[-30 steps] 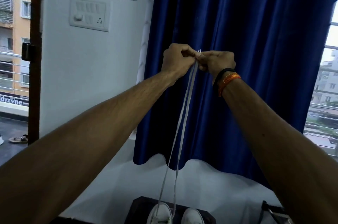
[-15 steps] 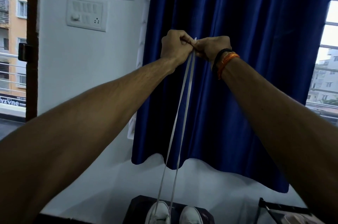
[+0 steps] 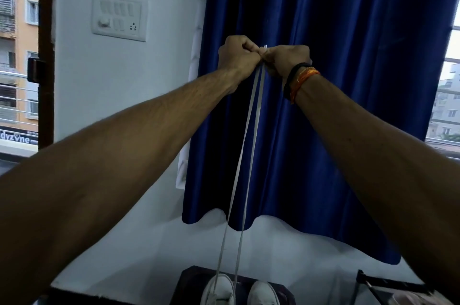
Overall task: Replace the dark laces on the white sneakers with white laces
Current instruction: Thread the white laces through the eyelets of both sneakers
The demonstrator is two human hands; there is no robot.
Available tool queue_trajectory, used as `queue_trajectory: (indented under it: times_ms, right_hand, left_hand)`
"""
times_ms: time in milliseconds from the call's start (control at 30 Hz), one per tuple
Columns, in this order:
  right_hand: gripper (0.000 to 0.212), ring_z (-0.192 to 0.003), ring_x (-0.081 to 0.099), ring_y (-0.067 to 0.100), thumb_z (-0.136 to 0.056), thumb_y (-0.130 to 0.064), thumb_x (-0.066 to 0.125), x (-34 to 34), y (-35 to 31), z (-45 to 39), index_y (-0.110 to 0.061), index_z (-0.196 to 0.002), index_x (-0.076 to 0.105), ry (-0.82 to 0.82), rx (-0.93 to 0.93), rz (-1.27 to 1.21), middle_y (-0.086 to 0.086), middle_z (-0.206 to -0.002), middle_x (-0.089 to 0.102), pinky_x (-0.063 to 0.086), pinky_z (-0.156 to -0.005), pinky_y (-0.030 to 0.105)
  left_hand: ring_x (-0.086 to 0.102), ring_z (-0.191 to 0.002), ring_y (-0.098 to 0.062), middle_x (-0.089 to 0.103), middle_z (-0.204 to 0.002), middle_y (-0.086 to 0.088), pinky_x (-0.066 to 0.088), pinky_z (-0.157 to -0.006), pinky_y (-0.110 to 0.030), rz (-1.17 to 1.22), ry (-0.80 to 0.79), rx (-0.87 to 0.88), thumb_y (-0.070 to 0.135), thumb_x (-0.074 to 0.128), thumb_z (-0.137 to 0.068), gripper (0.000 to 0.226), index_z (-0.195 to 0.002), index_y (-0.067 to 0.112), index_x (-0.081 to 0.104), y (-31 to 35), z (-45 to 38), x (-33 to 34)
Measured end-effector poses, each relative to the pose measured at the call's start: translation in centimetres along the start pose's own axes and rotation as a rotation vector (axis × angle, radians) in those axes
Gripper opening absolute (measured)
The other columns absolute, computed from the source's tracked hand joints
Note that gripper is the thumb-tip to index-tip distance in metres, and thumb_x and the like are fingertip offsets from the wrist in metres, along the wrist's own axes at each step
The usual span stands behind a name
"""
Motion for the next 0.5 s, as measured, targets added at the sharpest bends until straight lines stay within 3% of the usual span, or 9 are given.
queue_trajectory:
  times_ms: [67,300,500]
  right_hand:
    - [0.016,-0.064,0.060,0.012,-0.085,-0.022,0.078,-0.18,0.17,-0.13,-0.009,-0.093,0.077,0.034,-0.006,0.005,0.006,-0.084,0.073,0.054,-0.059,0.022]
    - [0.012,-0.057,0.054,0.009,-0.084,-0.020,0.079,-0.01,0.38,-0.38,-0.010,-0.090,0.078,0.006,-0.012,-0.073,0.000,-0.074,0.066,0.048,-0.054,0.021]
    - [0.016,-0.057,0.055,0.009,-0.083,-0.022,0.080,0.24,0.92,0.06,-0.009,-0.092,0.077,-0.028,-0.006,-0.122,0.000,-0.076,0.066,0.049,-0.055,0.021]
  left_hand:
    - [0.071,-0.081,-0.008,0.074,-0.087,-0.001,0.060,-0.073,-0.019,0.003,-0.011,-0.019,0.011,0.078,-0.085,0.011,-0.094,0.008,0.074,-0.27,-0.19,0.05]
    - [0.073,-0.082,-0.013,0.075,-0.088,-0.004,0.063,-0.075,-0.030,0.008,-0.041,-0.055,0.007,0.077,-0.084,0.011,-0.094,0.007,0.072,-0.25,-0.78,0.30]
    - [0.074,-0.076,-0.012,0.075,-0.087,-0.007,0.062,-0.067,-0.025,0.006,-0.056,-0.065,0.008,0.079,-0.083,0.016,-0.097,0.003,0.072,-0.24,-0.34,0.16]
Point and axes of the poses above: each hand's wrist, its own z-axis away from the middle knuckle, its own x-axis out of the palm, y = z × x, the point moved 10 cm from there along -z, towards the middle knuckle
